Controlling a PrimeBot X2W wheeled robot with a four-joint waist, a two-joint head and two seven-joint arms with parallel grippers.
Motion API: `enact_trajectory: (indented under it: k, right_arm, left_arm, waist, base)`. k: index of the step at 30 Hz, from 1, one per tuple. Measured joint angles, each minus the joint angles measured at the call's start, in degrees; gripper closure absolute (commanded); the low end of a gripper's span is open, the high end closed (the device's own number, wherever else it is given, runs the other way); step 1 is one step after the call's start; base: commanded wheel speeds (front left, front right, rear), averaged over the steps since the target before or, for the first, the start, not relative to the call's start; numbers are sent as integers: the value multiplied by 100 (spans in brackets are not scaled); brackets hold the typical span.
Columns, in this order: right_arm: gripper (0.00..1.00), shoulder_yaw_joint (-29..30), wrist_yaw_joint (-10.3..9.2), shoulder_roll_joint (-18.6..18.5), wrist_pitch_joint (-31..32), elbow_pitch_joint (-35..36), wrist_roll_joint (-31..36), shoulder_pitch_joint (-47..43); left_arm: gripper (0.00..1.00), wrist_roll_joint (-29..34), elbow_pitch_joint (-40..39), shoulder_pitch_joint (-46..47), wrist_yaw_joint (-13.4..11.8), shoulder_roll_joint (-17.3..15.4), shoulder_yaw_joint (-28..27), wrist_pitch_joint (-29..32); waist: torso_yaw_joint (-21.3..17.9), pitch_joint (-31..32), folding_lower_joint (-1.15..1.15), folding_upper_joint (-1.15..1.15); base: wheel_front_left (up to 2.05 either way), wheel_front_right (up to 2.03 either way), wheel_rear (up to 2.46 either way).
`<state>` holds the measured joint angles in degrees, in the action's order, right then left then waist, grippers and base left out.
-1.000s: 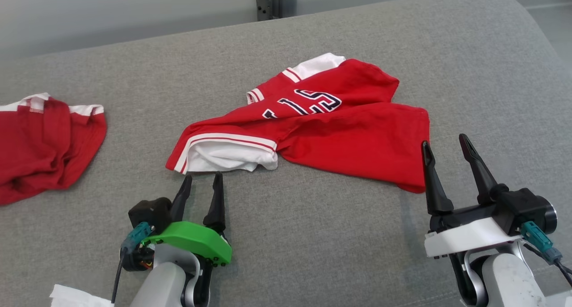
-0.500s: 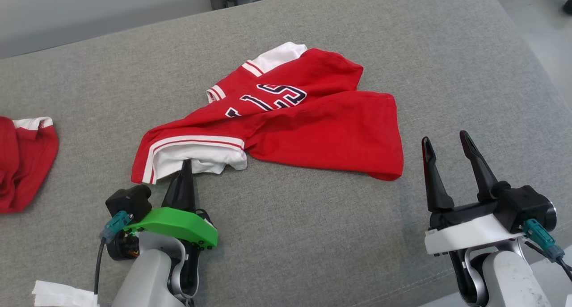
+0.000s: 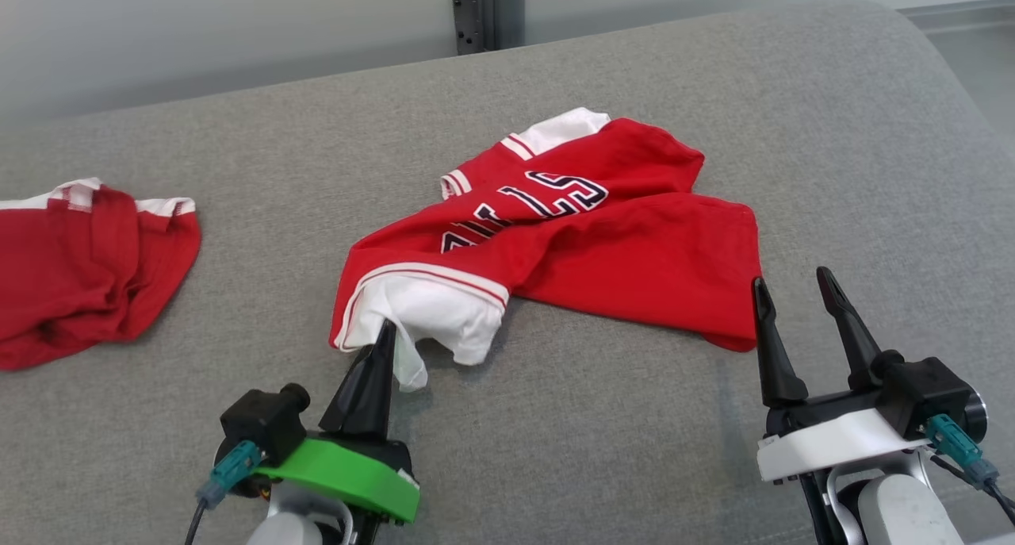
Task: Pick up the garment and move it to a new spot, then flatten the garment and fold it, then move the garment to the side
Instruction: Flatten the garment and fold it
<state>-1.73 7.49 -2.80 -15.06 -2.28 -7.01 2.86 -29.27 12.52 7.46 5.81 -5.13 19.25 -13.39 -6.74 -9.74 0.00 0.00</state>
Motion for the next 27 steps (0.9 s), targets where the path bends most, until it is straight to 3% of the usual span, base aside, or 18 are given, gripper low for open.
enact_trajectory:
  k: [3,10,17,18,19,20,27]
  right_arm:
    - [0,1,0,0,0,-22,-32,-50]
    - [0,-13,0,0,0,-24,-47,-100]
    - [0,34,0,0,0,-68,-36,-85]
    - [0,40,0,-1,0,-83,-27,-79]
    - [0,46,0,-1,1,-103,-8,-74]
    - [0,53,0,1,0,-125,25,-71]
    - [0,180,0,0,1,-631,165,-77]
  left_arm:
    - [100,7,-537,-363,-36,-254,42,347]
    - [100,-196,-1574,-1198,-376,-888,-143,1351]
    - [100,-288,-1461,-1412,-737,-1082,-489,1562]
    - [84,-288,-1371,-1408,-747,-1073,-508,1532]
    - [57,-288,-1276,-1398,-790,-1038,-523,1473]
    - [0,-287,-1195,-1376,-792,-1006,-526,1418]
    - [0,-125,-896,-1113,-911,-844,-617,758]
  waist:
    - [181,120,0,0]
    - [507,327,0,0]
    - [503,290,0,0]
    - [485,277,0,0]
    - [463,266,0,0]
    - [441,256,0,0]
    - [383,212,0,0]
  base:
    - [0,0,0]
    - [0,0,0]
    - [0,0,0]
    - [0,0,0]
    - [0,0,0]
    - [0,0,0]
    - [0,0,0]
